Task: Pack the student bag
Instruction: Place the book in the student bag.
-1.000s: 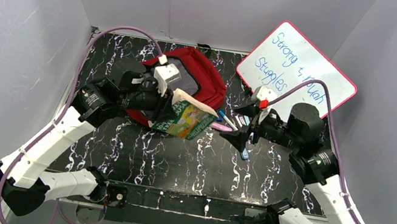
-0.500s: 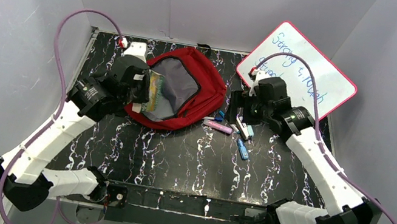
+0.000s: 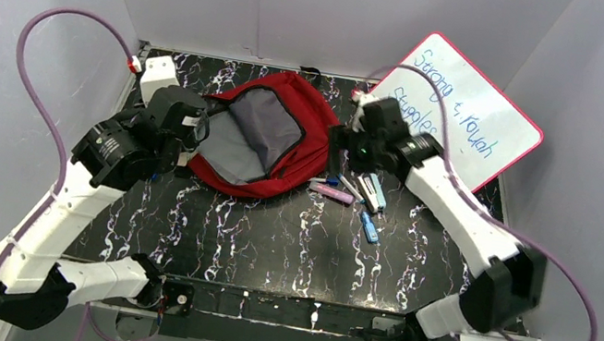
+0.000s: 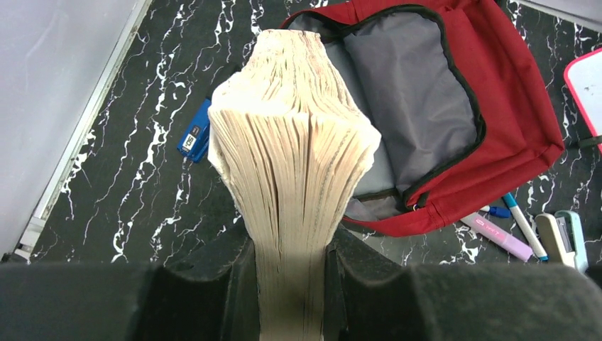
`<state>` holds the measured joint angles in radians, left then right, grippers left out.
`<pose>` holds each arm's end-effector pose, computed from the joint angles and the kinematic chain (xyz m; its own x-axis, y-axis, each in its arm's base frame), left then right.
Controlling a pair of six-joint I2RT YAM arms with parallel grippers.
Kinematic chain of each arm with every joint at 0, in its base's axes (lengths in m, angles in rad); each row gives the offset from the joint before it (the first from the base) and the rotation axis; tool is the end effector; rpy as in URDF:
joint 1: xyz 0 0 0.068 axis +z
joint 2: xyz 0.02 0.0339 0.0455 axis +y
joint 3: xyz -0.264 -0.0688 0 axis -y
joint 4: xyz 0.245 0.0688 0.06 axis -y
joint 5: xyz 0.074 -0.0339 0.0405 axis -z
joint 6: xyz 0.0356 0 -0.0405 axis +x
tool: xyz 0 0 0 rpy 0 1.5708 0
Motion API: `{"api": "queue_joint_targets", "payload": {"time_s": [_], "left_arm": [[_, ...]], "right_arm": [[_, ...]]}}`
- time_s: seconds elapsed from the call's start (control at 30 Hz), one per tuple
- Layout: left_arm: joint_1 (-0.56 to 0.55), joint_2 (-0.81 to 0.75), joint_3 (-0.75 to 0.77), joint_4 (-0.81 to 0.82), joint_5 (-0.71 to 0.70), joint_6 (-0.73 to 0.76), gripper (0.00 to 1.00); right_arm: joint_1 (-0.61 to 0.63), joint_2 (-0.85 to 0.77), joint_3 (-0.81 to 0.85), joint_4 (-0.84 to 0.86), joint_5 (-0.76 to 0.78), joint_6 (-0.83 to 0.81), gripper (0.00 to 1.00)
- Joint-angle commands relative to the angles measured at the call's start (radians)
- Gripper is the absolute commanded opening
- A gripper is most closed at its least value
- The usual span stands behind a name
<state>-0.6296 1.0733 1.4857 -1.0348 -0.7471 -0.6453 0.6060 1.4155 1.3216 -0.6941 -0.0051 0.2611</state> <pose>0.1563 -0.0839 0.4403 -0.3679 -0.2779 -0.8874 -0.2948 0.9399 -0.1722 0.2514 0.1744 0.3334 -0.7108 -0.1785 -0.6804 -0.4027 0.8963 0.1856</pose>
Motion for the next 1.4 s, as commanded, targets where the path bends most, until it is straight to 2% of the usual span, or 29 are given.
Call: {"api": "queue_joint_targets", "payload": {"time_s": [0.0, 0.23, 0.47, 0.93, 1.0, 1.13, 1.27, 1.37], "left_arm": [[-0.001, -0.036, 0.016, -0.005, -0.082, -0.062, 0.0], [-0.001, -0.067, 0.01, -0.048, -0.071, -0.115, 0.0], [-0.001, -0.098, 0.0, -0.073, -0.042, -0.146, 0.0], [-0.001, -0.111, -0.002, -0.086, 0.012, -0.178, 0.0], [-0.001, -0.11, 0.003, -0.093, 0.012, -0.18, 0.0], [-0.001, -0.117, -0.006, -0.086, 0.012, -0.177, 0.0], [0.0, -0.118, -0.022, -0.064, 0.032, -0.172, 0.0], [-0.001, -0.121, -0.039, -0.032, 0.053, -0.16, 0.0]], "right_arm": [[0.113, 0.225, 0.271, 0.047, 0.12, -0.099, 0.99], [0.231, 0.628, 0.686, 0.002, 0.166, -0.231, 0.99], [0.301, 0.916, 0.989, 0.016, 0.247, -0.382, 0.99], [0.323, 1.115, 1.036, 0.256, 0.523, -0.583, 0.97], [0.324, 1.116, 1.034, 0.265, 0.528, -0.586, 0.91], [0.324, 1.082, 0.983, 0.289, 0.515, -0.571, 0.69], [0.324, 1.03, 0.946, 0.292, 0.483, -0.532, 0.32], [0.324, 0.994, 0.946, 0.262, 0.426, -0.504, 0.18]]}}
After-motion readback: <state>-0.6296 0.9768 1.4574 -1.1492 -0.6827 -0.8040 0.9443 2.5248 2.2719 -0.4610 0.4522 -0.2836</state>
